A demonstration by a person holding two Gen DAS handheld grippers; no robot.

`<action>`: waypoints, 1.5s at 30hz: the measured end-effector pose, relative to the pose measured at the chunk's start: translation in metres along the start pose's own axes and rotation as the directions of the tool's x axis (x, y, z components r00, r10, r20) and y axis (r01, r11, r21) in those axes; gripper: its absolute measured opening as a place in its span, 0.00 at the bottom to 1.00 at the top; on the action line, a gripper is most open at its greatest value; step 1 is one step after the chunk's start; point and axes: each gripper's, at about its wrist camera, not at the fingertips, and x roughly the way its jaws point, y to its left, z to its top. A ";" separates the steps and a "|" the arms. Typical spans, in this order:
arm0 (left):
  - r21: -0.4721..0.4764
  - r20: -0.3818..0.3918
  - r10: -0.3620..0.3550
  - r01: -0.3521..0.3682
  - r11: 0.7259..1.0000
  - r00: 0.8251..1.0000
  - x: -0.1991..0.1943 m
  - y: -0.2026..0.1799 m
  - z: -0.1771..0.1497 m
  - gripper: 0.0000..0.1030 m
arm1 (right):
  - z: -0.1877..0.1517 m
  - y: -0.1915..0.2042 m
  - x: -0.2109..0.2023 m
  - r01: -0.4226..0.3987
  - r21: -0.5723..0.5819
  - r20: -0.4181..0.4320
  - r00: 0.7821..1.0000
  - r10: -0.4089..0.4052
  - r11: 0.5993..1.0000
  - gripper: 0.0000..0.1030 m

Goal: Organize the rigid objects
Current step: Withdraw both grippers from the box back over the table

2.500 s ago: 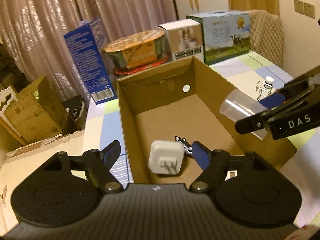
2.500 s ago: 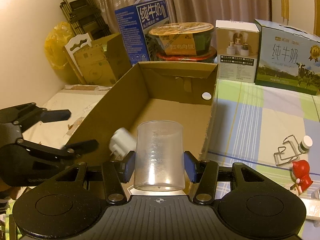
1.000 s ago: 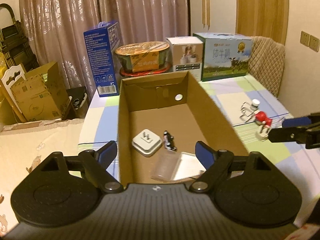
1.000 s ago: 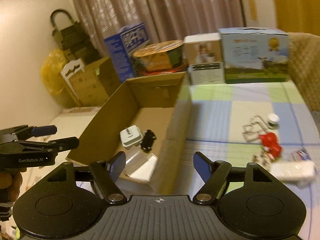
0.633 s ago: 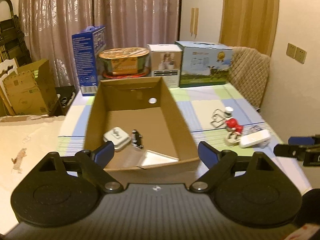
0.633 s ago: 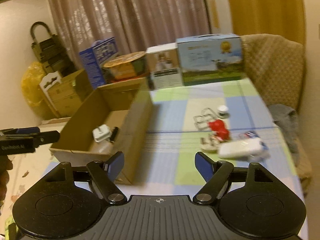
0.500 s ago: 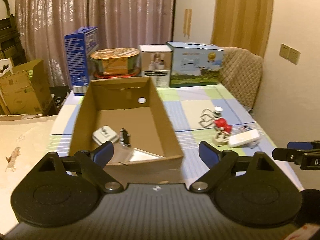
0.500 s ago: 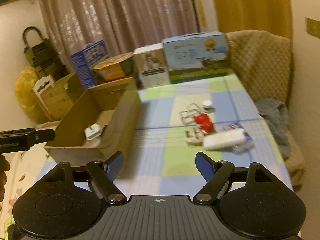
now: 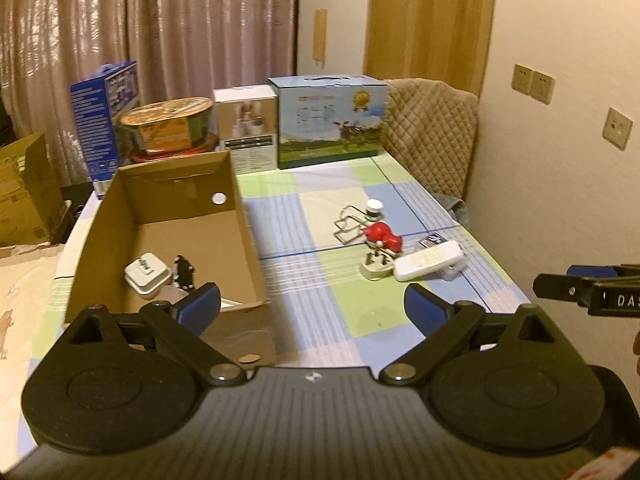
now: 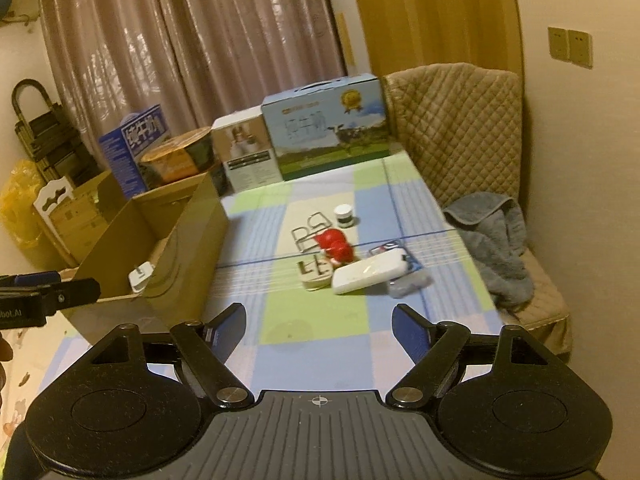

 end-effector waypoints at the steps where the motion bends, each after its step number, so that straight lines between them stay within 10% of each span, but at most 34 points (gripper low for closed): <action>1: 0.003 -0.002 -0.004 0.004 1.000 1.000 0.001 -0.003 0.000 0.94 | 0.000 -0.002 -0.001 0.002 0.004 0.002 1.000 -0.002 1.000 0.75; 28: 0.105 -0.069 -0.072 0.079 0.991 0.995 0.060 -0.063 0.003 0.96 | 0.006 -0.062 0.012 0.079 0.009 -0.011 0.997 -0.079 0.997 0.75; 45: 0.084 -0.120 0.001 0.009 0.996 0.993 0.163 -0.080 0.000 0.96 | 0.016 -0.097 0.107 0.035 -0.204 -0.073 0.996 -0.051 0.978 0.75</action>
